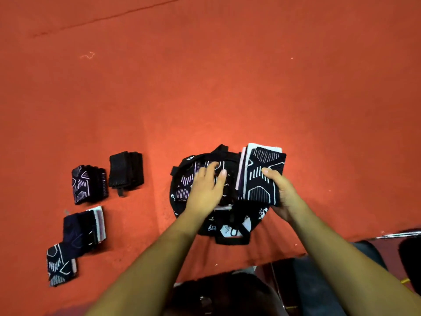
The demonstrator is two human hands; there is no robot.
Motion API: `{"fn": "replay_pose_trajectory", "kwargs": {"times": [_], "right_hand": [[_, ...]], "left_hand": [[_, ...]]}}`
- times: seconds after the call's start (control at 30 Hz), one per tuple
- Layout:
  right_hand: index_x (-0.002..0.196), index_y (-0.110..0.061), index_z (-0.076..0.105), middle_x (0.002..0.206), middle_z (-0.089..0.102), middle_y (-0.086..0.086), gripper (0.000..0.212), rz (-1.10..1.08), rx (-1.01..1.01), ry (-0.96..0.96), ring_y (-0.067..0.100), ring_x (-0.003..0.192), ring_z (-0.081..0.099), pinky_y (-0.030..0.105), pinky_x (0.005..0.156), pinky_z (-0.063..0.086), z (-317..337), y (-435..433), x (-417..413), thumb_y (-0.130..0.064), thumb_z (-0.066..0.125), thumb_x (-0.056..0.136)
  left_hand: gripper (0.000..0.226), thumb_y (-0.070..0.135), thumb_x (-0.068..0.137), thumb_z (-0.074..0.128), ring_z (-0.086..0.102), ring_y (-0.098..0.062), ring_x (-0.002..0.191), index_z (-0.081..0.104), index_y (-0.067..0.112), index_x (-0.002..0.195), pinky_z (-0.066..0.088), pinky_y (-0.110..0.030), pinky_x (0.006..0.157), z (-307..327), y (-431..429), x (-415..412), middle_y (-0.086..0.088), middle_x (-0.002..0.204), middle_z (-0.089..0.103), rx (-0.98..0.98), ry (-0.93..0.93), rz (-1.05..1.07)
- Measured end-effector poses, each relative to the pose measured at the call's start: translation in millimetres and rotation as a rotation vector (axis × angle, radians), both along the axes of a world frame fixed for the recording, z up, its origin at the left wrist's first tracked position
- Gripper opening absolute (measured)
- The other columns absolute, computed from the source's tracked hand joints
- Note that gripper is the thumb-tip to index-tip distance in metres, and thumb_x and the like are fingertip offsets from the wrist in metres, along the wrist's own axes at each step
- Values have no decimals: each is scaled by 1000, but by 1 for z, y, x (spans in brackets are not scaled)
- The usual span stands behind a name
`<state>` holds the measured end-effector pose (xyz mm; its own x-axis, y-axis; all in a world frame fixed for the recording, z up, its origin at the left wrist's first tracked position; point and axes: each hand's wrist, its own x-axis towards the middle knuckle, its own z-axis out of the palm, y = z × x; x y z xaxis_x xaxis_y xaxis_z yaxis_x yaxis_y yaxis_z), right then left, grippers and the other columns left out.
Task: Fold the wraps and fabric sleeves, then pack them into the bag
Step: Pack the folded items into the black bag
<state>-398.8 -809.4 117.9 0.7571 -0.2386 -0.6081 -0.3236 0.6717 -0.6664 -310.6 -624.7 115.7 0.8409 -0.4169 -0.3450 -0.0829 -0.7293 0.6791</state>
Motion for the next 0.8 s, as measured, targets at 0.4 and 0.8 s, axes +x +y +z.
{"fn": "replay_pose_trajectory", "kwargs": {"times": [0.4,0.8], "right_hand": [[122,-10,63,115,71,15,44,195,51,247,30,101,70,43,88,56,-100,-24,24,-33,69,86],[118,-16,65,108,74,11,32,270,-89,203,29,101,71,49,92,55,-81,-11,25,-25,70,89]], "left_hand": [[65,45,98,19,7,-16,153,21,19,157,-4,-32,123,-75,2,6,-2,165,17,367,-337,-367],[50,31,101,33,24,-23,147,33,30,151,14,-42,119,-59,-24,6,-6,160,25,185,-321,-340]]}}
